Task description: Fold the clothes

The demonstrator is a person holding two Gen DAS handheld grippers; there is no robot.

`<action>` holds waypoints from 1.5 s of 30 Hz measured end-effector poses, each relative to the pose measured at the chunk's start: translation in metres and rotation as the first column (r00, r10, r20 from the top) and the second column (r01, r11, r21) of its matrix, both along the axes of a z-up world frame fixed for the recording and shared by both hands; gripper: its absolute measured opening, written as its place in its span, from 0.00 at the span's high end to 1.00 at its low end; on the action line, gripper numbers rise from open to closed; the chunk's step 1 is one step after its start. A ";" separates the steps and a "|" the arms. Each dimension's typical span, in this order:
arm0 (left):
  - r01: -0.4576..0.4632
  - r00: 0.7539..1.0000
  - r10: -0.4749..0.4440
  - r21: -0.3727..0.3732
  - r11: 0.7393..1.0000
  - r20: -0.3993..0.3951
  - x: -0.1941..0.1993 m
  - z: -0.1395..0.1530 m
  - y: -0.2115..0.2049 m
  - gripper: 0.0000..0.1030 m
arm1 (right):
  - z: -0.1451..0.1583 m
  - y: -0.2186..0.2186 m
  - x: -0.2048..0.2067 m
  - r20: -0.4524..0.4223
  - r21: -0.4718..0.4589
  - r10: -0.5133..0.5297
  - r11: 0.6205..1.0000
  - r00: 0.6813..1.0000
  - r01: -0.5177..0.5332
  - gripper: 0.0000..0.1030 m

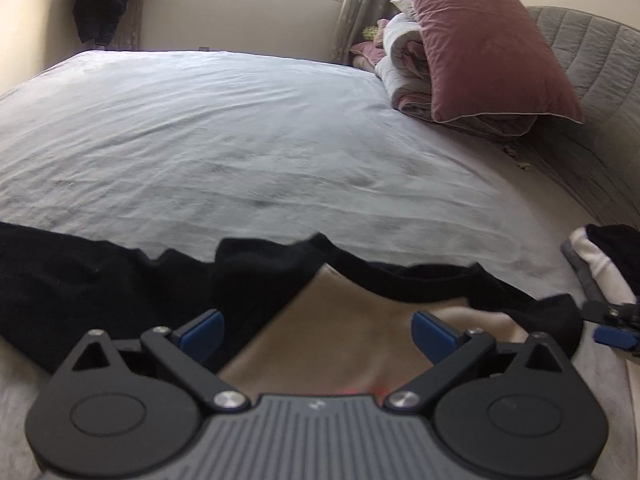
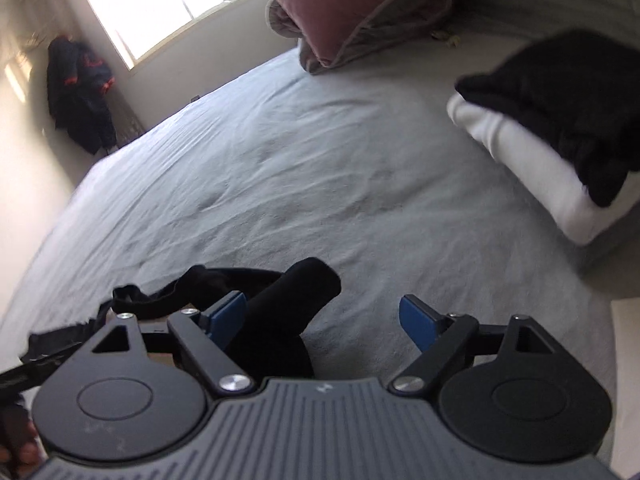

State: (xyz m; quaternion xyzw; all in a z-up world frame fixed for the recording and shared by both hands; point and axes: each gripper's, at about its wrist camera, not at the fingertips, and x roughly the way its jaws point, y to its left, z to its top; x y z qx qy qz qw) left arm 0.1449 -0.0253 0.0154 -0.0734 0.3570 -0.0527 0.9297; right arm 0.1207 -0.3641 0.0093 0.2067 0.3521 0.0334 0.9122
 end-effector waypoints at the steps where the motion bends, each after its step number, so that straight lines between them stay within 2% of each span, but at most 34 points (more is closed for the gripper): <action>1: -0.009 1.000 0.009 0.007 1.000 0.001 0.007 -0.002 0.003 0.03 | 0.001 -0.001 0.000 0.008 -0.004 -0.001 1.000 1.000 0.001 0.16; 4: -0.044 0.999 0.045 0.023 0.999 -0.012 0.029 -0.010 0.019 0.07 | 0.003 0.000 0.002 0.037 -0.049 0.016 0.999 0.999 -0.014 0.16; 8: -0.056 0.998 0.055 -0.023 0.998 -0.039 0.046 -0.024 0.036 0.16 | -0.007 0.005 0.010 0.025 -0.074 0.027 0.997 0.999 -0.025 0.16; 11: -0.025 1.000 0.023 -0.095 0.995 -0.020 0.050 -0.028 0.043 0.21 | -0.009 0.011 0.010 0.022 -0.093 0.023 0.995 0.999 -0.021 0.16; 15: 0.041 0.999 -0.038 -0.165 0.985 0.021 0.055 -0.024 0.044 0.24 | 0.005 0.020 0.009 0.056 -0.146 0.064 0.988 0.996 -0.055 0.16; 19: 0.077 0.997 -0.075 -0.178 0.981 0.018 0.068 -0.026 0.035 0.25 | 0.011 0.035 0.027 0.053 -0.187 0.114 0.977 0.992 -0.102 0.17; 22: 0.072 0.997 -0.075 -0.199 0.977 -0.006 0.079 -0.031 0.028 0.32 | 0.004 0.054 0.056 0.019 -0.254 0.162 0.955 0.987 -0.152 0.24; 23: 0.062 0.998 -0.066 -0.193 0.979 -0.017 0.082 -0.034 0.026 0.41 | 0.001 0.059 0.065 0.002 -0.270 0.169 0.949 0.986 -0.162 0.25; 24: 0.048 0.998 -0.055 -0.179 0.983 -0.031 0.084 -0.036 0.023 0.55 | -0.002 0.064 0.072 -0.011 -0.277 0.175 0.946 0.984 -0.171 0.25; 26: 0.030 0.998 -0.038 -0.155 0.987 -0.046 0.086 -0.040 0.020 0.72 | -0.006 0.071 0.086 -0.024 -0.270 0.193 0.943 0.981 -0.193 0.27; 29: 0.046 0.999 -0.046 -0.128 0.991 0.000 0.074 -0.035 0.019 0.82 | -0.010 0.084 0.102 -0.036 -0.261 0.221 0.939 0.975 -0.222 0.27; 33: 0.081 0.993 -0.072 -0.093 0.992 0.098 0.039 -0.017 0.022 0.84 | -0.009 0.104 0.114 -0.052 -0.281 0.268 0.920 0.962 -0.272 0.27; 37: 0.143 0.982 -0.137 -0.038 0.989 0.130 -0.001 -0.008 0.024 0.86 | -0.001 0.128 0.115 -0.063 -0.296 0.344 0.890 0.937 -0.347 0.27; 43: 0.212 0.974 -0.215 0.048 0.976 0.068 -0.045 -0.020 0.021 0.87 | -0.006 0.177 0.119 -0.144 -0.327 0.456 0.816 0.878 -0.477 0.27; 45: 0.220 0.971 -0.226 0.072 0.973 0.080 -0.054 -0.027 0.020 0.87 | -0.013 0.195 0.119 -0.183 -0.343 0.481 0.786 0.857 -0.514 0.27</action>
